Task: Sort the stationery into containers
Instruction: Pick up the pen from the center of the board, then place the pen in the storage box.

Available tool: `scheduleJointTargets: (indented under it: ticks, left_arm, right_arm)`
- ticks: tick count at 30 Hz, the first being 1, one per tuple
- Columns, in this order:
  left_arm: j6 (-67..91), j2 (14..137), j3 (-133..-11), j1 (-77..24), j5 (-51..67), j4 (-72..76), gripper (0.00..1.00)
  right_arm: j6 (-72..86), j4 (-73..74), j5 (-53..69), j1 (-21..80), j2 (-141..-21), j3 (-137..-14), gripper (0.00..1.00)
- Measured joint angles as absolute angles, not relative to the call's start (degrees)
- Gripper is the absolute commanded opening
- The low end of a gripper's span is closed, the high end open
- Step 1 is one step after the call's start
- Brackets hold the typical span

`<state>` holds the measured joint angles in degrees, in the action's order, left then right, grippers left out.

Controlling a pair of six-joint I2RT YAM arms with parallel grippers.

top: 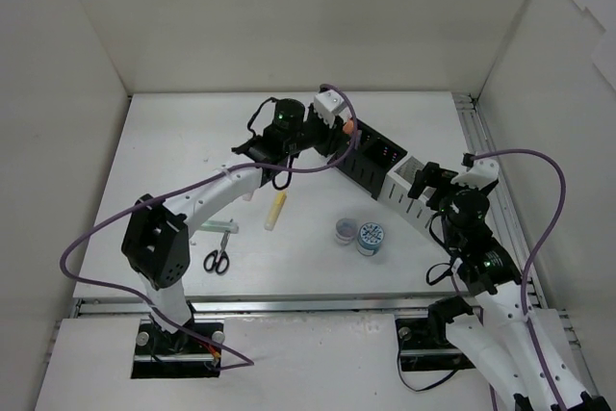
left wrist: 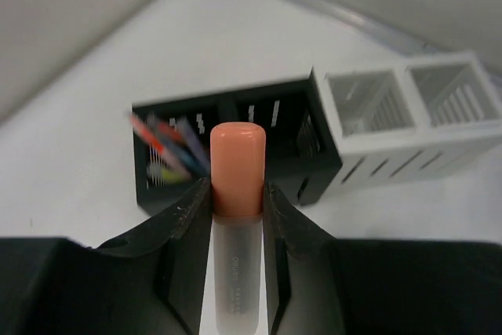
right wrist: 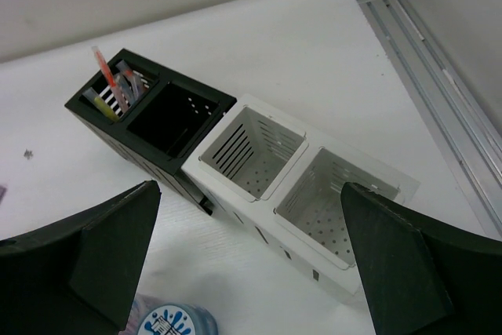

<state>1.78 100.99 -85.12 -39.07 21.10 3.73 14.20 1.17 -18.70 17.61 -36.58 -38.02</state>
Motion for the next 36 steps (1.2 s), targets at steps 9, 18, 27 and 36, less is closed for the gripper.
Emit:
scheduleJointTargets:
  ticks: [9,18,27,36]
  left_arm:
    - [10.1,113.4,-95.9,-39.5,28.8,26.0,0.00]
    - [18.1,129.3,-104.4,-40.8,27.5,38.8,0.00]
    - [18.7,130.2,-103.9,-44.2,22.8,43.3,0.04]
    - [19.5,130.2,-99.0,-44.3,20.3,47.9,0.19]
  right_arm:
    - [15.7,-3.1,-22.4,17.6,-31.0,-33.0,0.98]
    - [15.6,-3.8,-23.6,17.2,-30.2,-32.5,0.98]
    - [15.6,-4.1,-23.8,17.1,-31.0,-32.3,0.98]
    - [15.6,-4.1,-23.8,16.9,-31.1,-32.3,0.98]
